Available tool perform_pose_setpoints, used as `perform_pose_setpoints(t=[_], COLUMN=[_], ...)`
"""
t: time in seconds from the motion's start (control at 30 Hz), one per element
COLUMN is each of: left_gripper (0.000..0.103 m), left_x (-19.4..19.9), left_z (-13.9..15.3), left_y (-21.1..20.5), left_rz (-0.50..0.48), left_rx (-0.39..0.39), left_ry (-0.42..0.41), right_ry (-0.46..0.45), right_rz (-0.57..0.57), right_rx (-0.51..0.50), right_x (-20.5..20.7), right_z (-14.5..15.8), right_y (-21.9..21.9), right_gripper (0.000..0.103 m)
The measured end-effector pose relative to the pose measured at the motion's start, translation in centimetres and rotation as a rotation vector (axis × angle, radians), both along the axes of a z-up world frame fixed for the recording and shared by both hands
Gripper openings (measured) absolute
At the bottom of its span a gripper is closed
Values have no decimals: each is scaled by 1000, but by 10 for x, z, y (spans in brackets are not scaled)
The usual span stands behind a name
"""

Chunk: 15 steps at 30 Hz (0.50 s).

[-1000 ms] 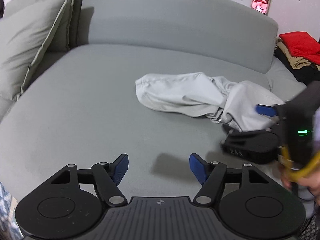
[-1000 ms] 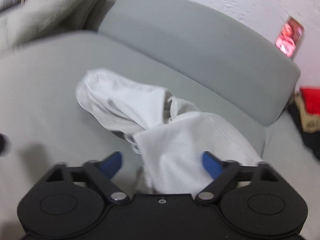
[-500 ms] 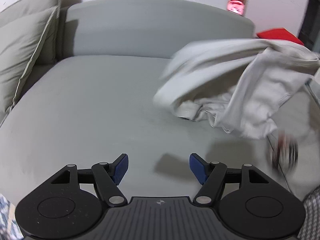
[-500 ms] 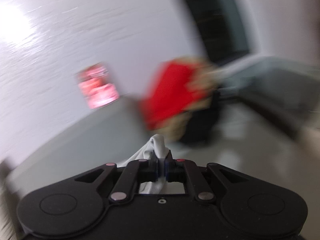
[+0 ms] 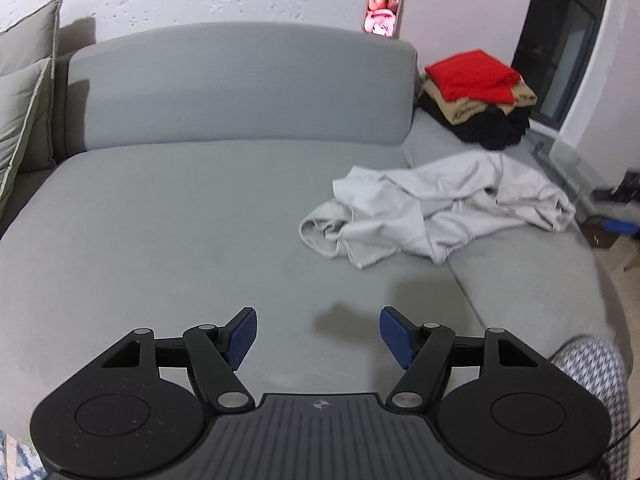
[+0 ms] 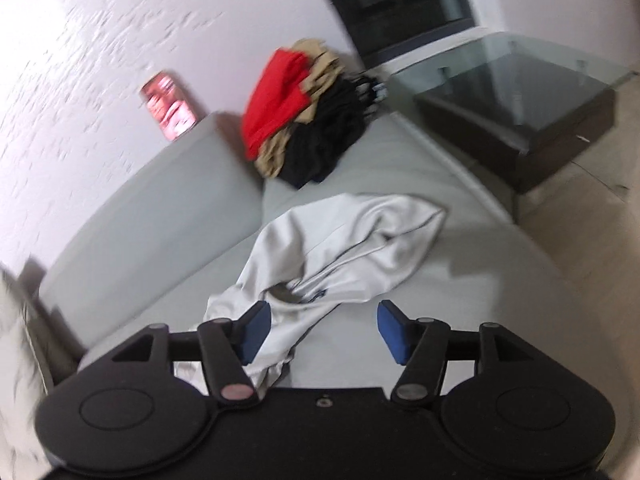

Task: Fold clothes

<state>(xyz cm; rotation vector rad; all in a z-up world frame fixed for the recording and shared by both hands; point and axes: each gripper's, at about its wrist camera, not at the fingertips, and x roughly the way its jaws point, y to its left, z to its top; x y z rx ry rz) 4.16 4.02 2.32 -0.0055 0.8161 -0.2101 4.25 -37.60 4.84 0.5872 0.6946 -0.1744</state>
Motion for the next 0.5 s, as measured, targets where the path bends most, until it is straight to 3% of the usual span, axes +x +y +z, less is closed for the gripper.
perform_pose_setpoints(t=[0.07,0.13,0.2,0.43,0.47,0.5], left_gripper=[67,67,67,67,67,67], left_x=[1,1,2,11,12,13], left_z=[1,-4,-12,-31,-33,-34], left_y=[-6,-6,-6,6,6,6], left_rz=[7,7,10,37,39,40], left_rx=[18,32,47,-23,-27,-28], left_ry=[-11,5,28,96,100,101], right_ry=[4,14,24,89,123,154], right_rz=[64,128,177,256,286,311], right_rx=[9,13,-7,-355,-402,-446], right_x=[21,41,65,146,155,161], right_z=[-11,-22,-34,-70,-77,-83], right_y=[12,26,39,83,90,96], right_gripper=[51,38,38,38,35,20])
